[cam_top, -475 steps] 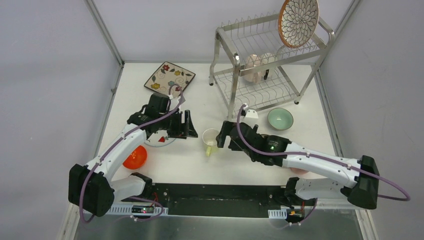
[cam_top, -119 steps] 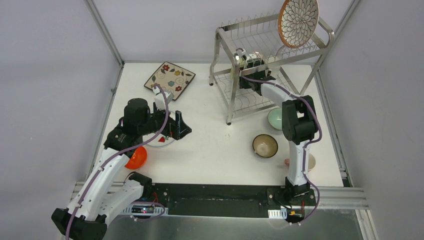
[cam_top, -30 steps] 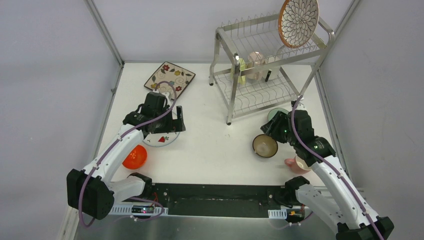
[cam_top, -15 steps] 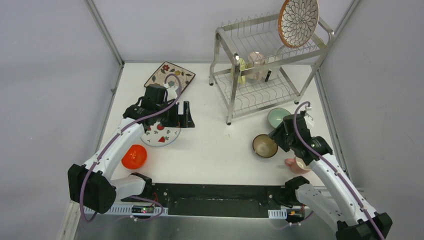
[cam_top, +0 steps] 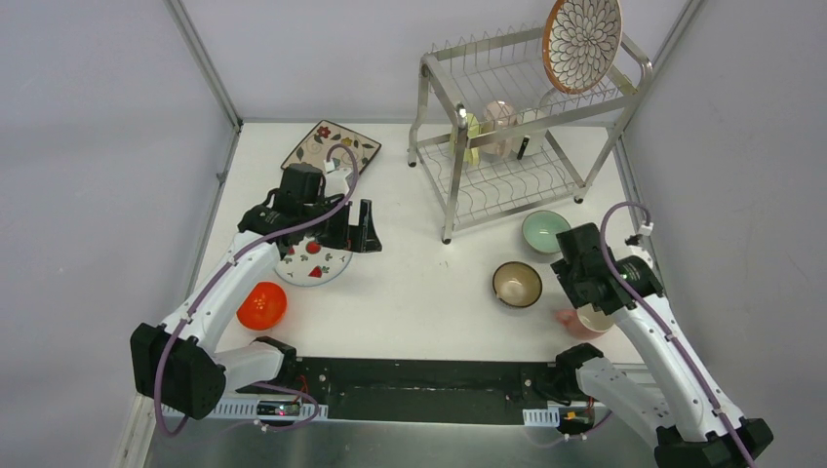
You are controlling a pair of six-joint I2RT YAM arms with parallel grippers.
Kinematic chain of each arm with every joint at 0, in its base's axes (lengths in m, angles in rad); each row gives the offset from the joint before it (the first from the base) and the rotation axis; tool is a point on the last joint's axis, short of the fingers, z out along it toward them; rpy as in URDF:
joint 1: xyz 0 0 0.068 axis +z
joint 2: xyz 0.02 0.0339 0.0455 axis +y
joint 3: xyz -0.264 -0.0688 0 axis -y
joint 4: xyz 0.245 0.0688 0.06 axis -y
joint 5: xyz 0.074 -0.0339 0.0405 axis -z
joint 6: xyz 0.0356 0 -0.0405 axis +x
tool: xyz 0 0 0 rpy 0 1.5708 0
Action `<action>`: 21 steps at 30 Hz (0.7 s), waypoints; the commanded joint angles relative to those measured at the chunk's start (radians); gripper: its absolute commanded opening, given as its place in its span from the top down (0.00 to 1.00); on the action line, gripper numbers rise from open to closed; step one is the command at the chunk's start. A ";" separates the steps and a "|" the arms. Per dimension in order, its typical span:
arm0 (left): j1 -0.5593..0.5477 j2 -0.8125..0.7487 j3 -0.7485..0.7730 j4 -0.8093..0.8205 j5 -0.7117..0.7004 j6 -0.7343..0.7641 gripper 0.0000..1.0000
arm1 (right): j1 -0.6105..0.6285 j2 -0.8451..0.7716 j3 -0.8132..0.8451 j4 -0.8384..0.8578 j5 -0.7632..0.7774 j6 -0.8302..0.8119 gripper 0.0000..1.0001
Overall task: Load the mixed dishes into the dish rack
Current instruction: Pick up the cup at the corner of the board.
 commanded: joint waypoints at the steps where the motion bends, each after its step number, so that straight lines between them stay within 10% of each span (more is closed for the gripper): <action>1: -0.005 -0.053 0.008 -0.012 0.011 0.059 0.06 | 0.003 -0.003 0.089 -0.183 0.168 0.183 0.49; 21: -0.006 -0.140 -0.058 -0.011 0.037 0.076 0.06 | -0.059 0.088 0.084 -0.225 0.326 0.240 0.38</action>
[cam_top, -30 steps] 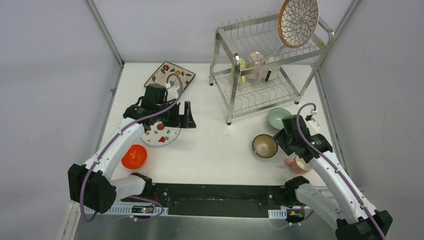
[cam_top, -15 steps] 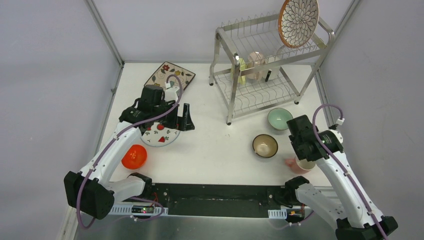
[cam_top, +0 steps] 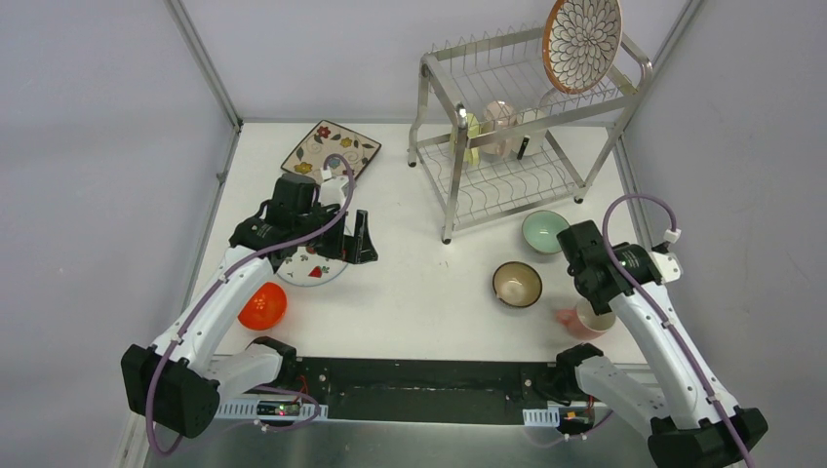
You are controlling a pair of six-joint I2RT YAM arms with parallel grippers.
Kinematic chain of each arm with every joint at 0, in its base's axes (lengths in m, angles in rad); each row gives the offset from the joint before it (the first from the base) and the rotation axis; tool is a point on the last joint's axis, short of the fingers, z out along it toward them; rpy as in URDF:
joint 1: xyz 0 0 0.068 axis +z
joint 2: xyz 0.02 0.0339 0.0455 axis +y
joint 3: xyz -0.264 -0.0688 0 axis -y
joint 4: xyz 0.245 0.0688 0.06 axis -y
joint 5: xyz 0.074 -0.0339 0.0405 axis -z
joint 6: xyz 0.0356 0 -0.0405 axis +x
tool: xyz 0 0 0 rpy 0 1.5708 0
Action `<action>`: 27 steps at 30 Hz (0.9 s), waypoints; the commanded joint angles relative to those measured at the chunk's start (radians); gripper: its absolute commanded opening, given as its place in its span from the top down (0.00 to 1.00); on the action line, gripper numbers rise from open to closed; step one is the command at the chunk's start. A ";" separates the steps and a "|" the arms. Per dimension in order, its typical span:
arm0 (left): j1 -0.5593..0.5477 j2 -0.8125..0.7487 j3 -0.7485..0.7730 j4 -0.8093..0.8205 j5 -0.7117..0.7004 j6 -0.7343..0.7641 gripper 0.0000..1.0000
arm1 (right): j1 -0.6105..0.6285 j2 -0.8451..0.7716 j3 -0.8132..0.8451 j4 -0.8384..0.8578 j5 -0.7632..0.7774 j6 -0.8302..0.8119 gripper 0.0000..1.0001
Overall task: Load the mixed dishes into the dish rack
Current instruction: Pick up the cup at the corner of the board.
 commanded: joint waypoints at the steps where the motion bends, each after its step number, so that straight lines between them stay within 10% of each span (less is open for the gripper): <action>1: -0.006 -0.045 -0.006 0.013 0.019 0.023 0.06 | -0.029 0.039 -0.008 0.047 -0.007 0.003 0.38; 27: -0.006 -0.047 -0.009 0.013 -0.043 0.004 0.06 | -0.126 0.070 -0.205 0.278 -0.090 -0.096 0.52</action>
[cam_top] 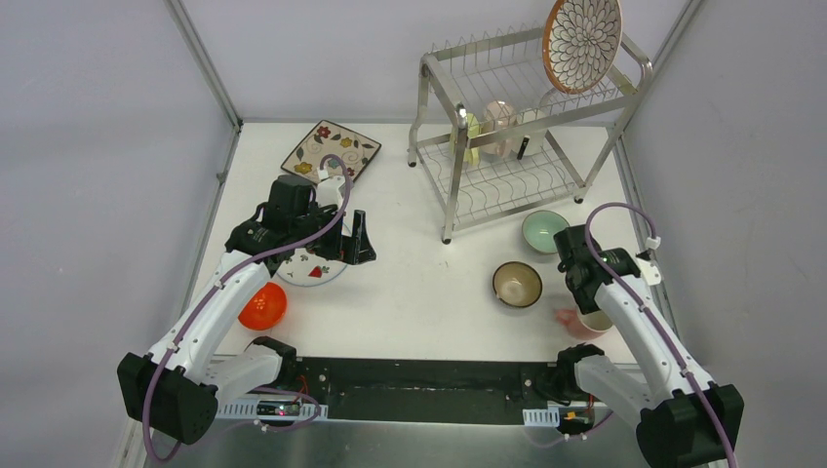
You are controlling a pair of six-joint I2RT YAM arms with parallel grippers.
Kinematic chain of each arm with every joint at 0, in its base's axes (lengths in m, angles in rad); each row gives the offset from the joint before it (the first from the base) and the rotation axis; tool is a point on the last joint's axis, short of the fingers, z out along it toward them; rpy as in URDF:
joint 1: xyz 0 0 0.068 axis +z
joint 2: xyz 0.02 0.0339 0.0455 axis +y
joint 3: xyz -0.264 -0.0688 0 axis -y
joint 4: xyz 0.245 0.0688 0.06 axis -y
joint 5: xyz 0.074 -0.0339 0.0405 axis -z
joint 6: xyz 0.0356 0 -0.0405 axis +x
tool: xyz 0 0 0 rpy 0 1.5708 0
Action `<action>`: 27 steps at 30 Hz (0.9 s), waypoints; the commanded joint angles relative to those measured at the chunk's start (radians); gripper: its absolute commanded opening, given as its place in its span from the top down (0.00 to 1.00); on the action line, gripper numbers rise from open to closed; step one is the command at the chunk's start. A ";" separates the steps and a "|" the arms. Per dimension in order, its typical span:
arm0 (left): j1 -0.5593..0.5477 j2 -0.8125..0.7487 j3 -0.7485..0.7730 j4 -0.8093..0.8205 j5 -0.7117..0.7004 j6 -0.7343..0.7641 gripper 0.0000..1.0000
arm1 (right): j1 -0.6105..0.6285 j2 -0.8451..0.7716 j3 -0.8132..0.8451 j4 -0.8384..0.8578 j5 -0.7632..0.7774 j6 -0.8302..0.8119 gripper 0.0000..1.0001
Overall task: Load the mixed dishes into the dish rack
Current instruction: Pick up the cup at the corner of the board.
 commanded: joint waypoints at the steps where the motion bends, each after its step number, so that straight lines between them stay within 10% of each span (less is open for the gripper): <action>1: -0.006 -0.006 -0.001 0.014 -0.026 0.005 0.07 | -0.008 -0.004 -0.010 0.035 0.006 -0.027 0.54; 11: -0.006 -0.005 -0.001 0.015 -0.026 0.005 0.07 | -0.008 -0.024 0.024 0.030 0.039 -0.108 1.00; 27: -0.006 -0.015 -0.001 0.015 -0.029 0.006 0.07 | -0.008 -0.174 0.179 0.129 -0.011 -0.542 1.00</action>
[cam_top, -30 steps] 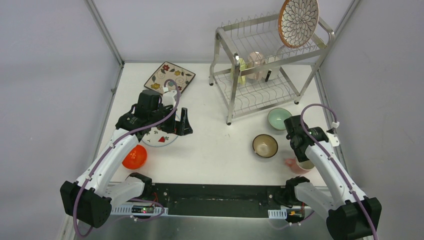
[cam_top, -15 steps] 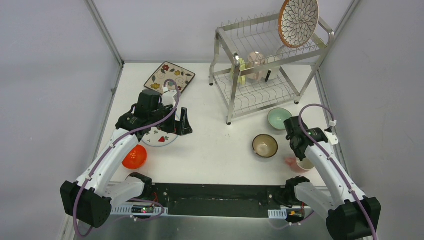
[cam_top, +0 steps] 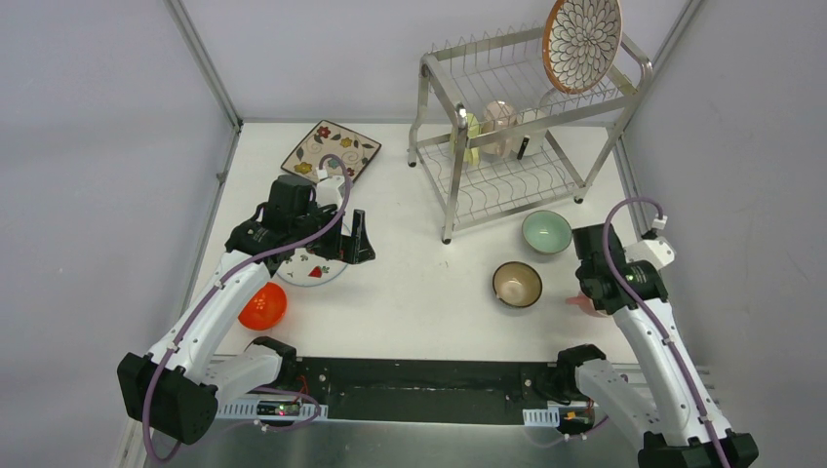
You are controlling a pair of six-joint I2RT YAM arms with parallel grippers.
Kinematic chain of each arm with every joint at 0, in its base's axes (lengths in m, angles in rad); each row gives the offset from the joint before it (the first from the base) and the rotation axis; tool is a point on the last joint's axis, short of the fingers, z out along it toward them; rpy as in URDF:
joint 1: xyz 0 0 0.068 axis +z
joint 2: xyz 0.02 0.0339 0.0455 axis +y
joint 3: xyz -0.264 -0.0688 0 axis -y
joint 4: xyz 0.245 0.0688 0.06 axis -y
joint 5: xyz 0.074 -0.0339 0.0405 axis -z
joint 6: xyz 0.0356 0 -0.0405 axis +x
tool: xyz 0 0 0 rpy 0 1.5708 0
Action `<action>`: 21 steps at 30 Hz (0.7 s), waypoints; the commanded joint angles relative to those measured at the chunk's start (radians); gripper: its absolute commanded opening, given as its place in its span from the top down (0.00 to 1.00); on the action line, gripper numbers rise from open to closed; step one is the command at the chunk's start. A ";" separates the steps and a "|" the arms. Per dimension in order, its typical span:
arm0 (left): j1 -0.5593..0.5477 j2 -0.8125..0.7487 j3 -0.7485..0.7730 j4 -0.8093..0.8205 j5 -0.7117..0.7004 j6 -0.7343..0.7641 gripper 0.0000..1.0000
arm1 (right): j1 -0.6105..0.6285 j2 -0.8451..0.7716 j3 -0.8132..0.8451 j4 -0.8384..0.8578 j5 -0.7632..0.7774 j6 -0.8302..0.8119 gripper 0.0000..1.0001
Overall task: Load the mixed dishes into the dish rack
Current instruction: Pick up the cup at the corner of the board.
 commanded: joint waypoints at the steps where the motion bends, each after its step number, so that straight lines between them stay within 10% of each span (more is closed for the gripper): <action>1: -0.006 -0.020 -0.001 0.015 -0.020 0.008 0.07 | -0.004 -0.027 0.106 0.123 -0.086 -0.229 1.00; 13: -0.005 -0.109 -0.008 0.008 -0.173 0.014 0.07 | 0.054 -0.017 0.148 0.318 -0.599 -0.453 1.00; 21: -0.005 -0.103 -0.004 0.003 -0.196 0.012 0.07 | 0.351 0.039 0.210 0.353 -0.482 -0.434 1.00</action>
